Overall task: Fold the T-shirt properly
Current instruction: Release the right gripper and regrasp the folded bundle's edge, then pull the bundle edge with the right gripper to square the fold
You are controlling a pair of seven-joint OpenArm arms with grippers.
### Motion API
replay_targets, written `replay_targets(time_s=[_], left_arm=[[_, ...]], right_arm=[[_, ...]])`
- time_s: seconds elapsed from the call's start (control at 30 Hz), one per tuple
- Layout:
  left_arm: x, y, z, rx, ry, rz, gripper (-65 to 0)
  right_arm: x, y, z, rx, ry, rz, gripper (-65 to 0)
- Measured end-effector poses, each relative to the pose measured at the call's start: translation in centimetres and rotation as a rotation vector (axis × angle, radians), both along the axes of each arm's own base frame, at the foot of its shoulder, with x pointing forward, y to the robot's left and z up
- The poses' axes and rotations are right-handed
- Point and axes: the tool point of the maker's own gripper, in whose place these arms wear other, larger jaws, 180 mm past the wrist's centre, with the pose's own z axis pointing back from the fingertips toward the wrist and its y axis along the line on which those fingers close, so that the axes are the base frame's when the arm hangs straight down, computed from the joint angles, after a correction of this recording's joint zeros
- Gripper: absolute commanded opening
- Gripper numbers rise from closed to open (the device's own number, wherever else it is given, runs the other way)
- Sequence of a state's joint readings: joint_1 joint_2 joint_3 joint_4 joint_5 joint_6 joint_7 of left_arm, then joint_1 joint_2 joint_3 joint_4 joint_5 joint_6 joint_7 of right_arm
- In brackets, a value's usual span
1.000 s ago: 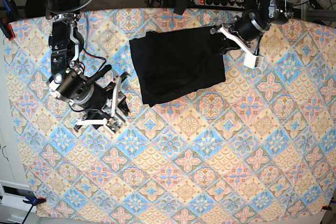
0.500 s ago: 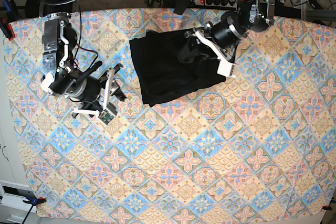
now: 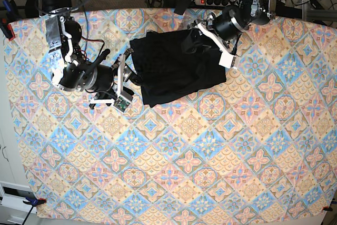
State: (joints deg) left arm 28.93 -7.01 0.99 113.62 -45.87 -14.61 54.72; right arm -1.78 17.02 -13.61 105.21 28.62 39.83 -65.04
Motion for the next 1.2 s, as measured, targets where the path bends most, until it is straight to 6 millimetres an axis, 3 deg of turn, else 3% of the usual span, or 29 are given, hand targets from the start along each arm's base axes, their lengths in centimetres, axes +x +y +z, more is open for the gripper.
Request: replay_targets(time_s=[0.17,0.33,0.57,0.87,1.1,1.2], left_arm=[[0.1,1.6,-0.3,0.044,-0.008,-0.015,-45.9],[0.6,4.8,-0.6,0.114,-0.008,0.034,-45.9],[0.8,7.0,-0.8,0.178,-0.014,0.028,-45.9],[0.7,8.0,-1.3,0.195,-0.002,0.037,-45.9],[0.6,8.1,-1.8,0.195,0.013,0.040,-45.9],[0.7,8.3,-1.8,0.198,0.011,0.046,-45.9]], right_arm=[[0.0,0.1,-0.2,0.014,0.009,-0.002,-40.5],[-0.7,-0.5,-2.5,-0.004,0.089,-0.025,-40.5],[-0.5,1.0,-2.2,0.037,0.086,-0.025,-35.2],[-1.1,3.1,-0.8,0.174,0.110,-0.008,-34.3],[-1.6,3.9,-0.9,0.176,0.122,0.022,-34.4],[-2.5,5.2,-1.1,0.184,0.137,0.064,-38.0]])
